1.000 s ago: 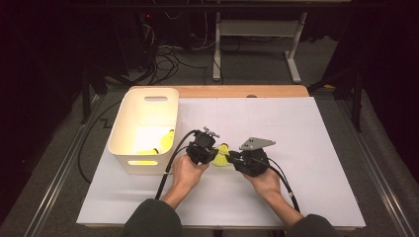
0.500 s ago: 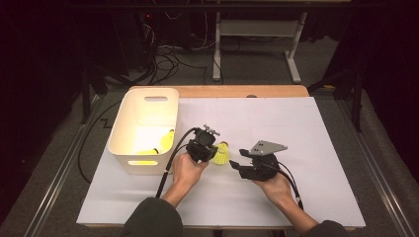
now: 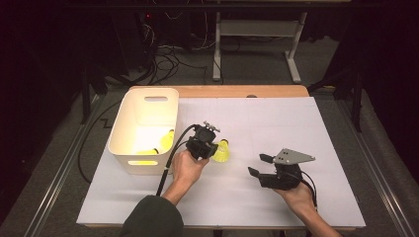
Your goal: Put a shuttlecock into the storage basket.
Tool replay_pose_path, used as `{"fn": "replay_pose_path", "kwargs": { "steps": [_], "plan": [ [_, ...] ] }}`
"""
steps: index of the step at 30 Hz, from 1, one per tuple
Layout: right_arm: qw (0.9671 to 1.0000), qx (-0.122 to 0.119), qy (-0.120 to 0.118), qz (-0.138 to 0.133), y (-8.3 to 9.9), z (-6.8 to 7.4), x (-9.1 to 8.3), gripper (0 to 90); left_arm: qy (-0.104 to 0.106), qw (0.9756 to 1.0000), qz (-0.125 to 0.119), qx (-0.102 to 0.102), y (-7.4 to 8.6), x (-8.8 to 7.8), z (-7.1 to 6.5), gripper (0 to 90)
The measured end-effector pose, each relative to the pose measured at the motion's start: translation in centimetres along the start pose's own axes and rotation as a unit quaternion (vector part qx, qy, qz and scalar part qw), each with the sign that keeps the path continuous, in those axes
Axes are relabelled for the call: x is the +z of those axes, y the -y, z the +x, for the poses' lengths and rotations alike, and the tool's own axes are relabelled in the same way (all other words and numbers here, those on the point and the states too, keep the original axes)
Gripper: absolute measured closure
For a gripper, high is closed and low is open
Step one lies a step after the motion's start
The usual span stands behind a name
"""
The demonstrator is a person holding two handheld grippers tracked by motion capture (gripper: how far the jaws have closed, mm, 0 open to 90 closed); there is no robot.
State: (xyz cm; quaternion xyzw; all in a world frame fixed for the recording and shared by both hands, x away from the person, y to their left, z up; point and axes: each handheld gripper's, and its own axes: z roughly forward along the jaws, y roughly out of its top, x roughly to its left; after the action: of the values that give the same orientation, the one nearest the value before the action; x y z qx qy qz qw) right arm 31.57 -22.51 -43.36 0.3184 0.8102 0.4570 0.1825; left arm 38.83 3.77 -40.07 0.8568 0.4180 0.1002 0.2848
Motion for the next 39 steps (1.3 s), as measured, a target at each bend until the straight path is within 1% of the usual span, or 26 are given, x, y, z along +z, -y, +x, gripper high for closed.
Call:
{"fn": "replay_pose_path", "kwargs": {
  "steps": [7,16,19,21,24,28,34,39],
  "plan": [
    [0.9999,-0.006,0.002,-0.012,0.9,-0.1,-0.8,35.0,0.002,1.0,0.0,-0.003,-0.2,-0.3,0.0,88.8],
    [0.9996,-0.001,0.004,-0.027,2.1,-0.5,-2.0,31.8,0.004,1.0,0.0,-0.009,-0.3,-0.7,0.4,88.8],
    [0.9994,0.005,0.007,-0.033,2.5,-0.7,-2.5,30.9,0.004,0.9999,0.003,-0.01,-0.4,-0.8,0.5,88.8],
    [0.999,0.007,0.011,-0.043,3.0,-0.9,-3.0,30.3,-0.002,1.0,0.008,-0.005,-0.5,-0.7,0.5,88.7],
    [0.9985,0.012,0.014,-0.051,3.5,-1.0,-3.4,30.1,0.003,0.9999,0.006,-0.009,-0.5,-0.9,0.7,88.7],
    [0.9978,0.02,0.02,-0.059,4.0,-1.3,-4.1,29.8,0.0,0.9999,0.007,-0.012,-0.5,-1.0,0.9,88.7],
    [0.9972,0.023,0.021,-0.068,4.5,-1.5,-4.4,29.4,-0.002,0.9999,0.006,-0.011,-0.7,-1.4,1.0,88.7],
    [0.9969,0.023,0.02,-0.072,4.9,-1.5,-4.5,29.0,0.003,0.9999,0.003,-0.013,-1.1,-1.7,0.9,88.7]
  ]
}}
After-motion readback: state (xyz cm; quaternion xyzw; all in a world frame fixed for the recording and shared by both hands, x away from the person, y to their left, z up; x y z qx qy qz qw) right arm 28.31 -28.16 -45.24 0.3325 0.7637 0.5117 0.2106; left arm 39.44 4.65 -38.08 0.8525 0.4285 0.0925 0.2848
